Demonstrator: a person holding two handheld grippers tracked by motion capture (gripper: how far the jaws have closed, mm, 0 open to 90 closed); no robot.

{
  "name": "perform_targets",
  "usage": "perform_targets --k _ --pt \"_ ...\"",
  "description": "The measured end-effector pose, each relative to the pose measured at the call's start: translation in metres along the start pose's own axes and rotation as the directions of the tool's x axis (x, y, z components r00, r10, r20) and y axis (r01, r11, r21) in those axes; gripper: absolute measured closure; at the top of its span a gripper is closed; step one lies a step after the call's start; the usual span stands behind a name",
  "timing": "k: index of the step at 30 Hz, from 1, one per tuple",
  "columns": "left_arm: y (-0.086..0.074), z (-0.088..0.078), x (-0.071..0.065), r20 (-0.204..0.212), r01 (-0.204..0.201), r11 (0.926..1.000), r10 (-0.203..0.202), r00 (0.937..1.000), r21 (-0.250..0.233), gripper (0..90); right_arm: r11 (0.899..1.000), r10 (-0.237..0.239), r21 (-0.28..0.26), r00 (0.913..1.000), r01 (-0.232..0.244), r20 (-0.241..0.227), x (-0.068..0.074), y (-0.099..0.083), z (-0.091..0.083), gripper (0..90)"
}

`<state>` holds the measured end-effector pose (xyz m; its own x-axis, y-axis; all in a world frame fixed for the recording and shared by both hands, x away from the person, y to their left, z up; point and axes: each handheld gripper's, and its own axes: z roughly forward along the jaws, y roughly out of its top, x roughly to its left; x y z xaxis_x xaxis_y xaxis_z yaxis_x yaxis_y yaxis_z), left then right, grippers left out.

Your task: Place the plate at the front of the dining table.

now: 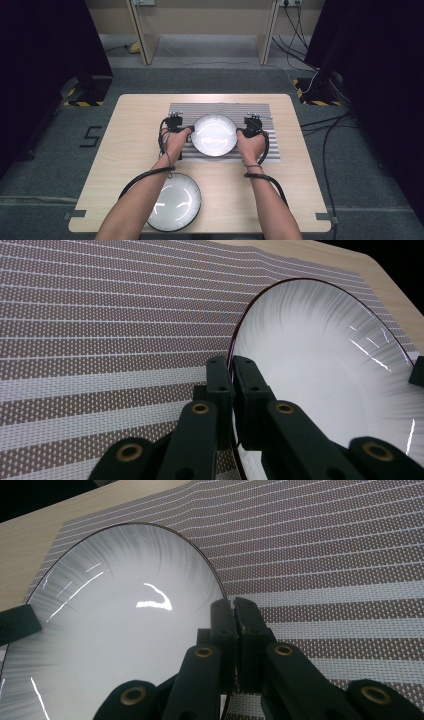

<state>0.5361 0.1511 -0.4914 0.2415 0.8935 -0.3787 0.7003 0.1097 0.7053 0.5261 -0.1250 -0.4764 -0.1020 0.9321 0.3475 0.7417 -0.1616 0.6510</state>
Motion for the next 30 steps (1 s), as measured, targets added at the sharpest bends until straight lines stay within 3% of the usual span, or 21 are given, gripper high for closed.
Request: perform_targets --k 8,10,15,19,22,24,30 --pt "-0.005 0.005 0.005 -0.003 0.019 0.9995 -0.019 0.9998 0.027 85.7 1.0 0.004 0.002 1.0 -0.004 0.007 -0.001 -0.002 0.003 87.0" --pt "-0.005 0.005 0.006 0.005 0.025 0.9996 -0.025 0.9997 0.015 85.1 1.0 0.015 -0.006 0.9997 -0.015 -0.018 -0.001 0.0 0.002 84.1" --pt "0.0 0.0 0.006 0.004 0.018 0.9998 -0.018 0.9998 -0.003 74.4 1.0 -0.007 -0.027 0.9996 0.006 -0.027 0.002 0.005 -0.004 77.6" --pt "0.003 -0.008 0.012 -0.014 -0.001 0.9995 0.0 0.9999 -0.032 63.4 0.999 -0.009 -0.035 0.9998 0.008 -0.019 -0.001 0.005 -0.008 72.8" --pt "0.004 -0.017 0.017 0.023 -0.015 0.9986 0.016 0.9996 -0.05 56.1 0.999 -0.009 -0.038 0.9996 0.008 -0.025 -0.002 0.005 -0.012 69.1" --pt "0.004 -0.026 0.022 0.027 -0.039 0.9966 0.041 0.9988 -0.073 53.7 0.999 -0.019 -0.05 0.9995 0.018 -0.024 -0.003 0.005 -0.017 67.2" --pt "-0.003 -0.052 0.036 0.034 -0.061 0.9942 0.064 0.9973 -0.089 49.6 0.996 -0.042 -0.079 0.9991 0.041 -0.006 -0.007 0.002 -0.034 63.1"
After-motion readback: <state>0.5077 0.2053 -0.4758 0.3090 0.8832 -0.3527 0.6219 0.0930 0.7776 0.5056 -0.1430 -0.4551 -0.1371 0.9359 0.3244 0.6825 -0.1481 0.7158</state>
